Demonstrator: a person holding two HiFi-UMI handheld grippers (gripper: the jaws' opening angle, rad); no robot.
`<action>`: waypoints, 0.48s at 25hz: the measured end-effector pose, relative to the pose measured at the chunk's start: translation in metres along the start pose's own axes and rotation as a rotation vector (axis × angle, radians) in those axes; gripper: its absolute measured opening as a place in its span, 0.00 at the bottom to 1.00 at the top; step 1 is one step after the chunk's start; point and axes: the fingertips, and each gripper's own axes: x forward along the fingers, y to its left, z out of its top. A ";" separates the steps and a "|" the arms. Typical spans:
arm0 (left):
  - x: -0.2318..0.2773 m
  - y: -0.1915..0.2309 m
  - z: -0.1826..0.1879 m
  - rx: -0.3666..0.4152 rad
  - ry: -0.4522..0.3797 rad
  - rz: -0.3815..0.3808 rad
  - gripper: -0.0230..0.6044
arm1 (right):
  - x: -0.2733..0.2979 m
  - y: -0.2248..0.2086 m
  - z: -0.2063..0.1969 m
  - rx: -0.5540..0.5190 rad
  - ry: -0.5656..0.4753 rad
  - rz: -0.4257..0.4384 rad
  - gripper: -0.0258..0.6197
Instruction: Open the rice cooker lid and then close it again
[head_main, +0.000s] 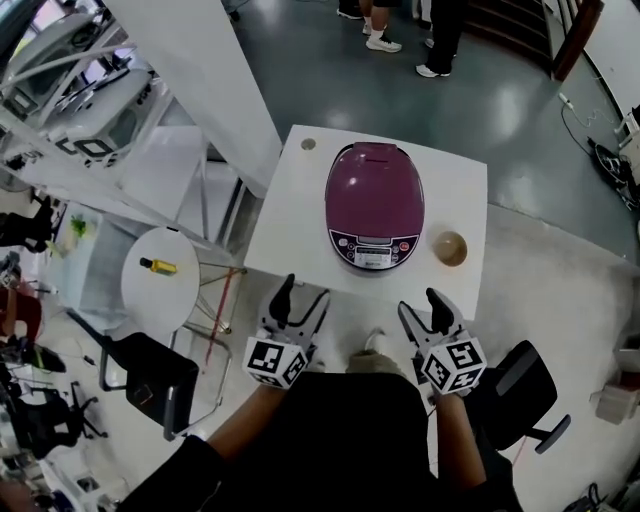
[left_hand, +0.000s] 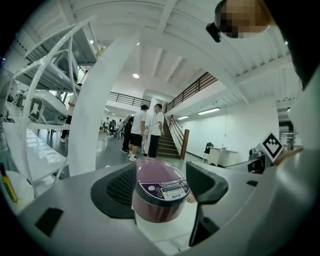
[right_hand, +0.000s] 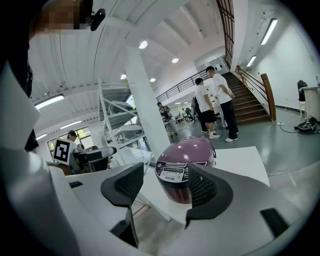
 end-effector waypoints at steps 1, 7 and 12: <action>0.003 -0.002 0.002 0.002 -0.003 0.012 0.50 | 0.002 -0.003 0.003 -0.004 0.003 0.014 0.42; 0.012 -0.007 0.004 -0.007 -0.025 0.086 0.50 | 0.020 -0.014 0.013 -0.053 0.024 0.099 0.42; 0.010 -0.007 0.004 -0.029 -0.043 0.140 0.50 | 0.039 -0.011 0.011 -0.077 0.057 0.152 0.42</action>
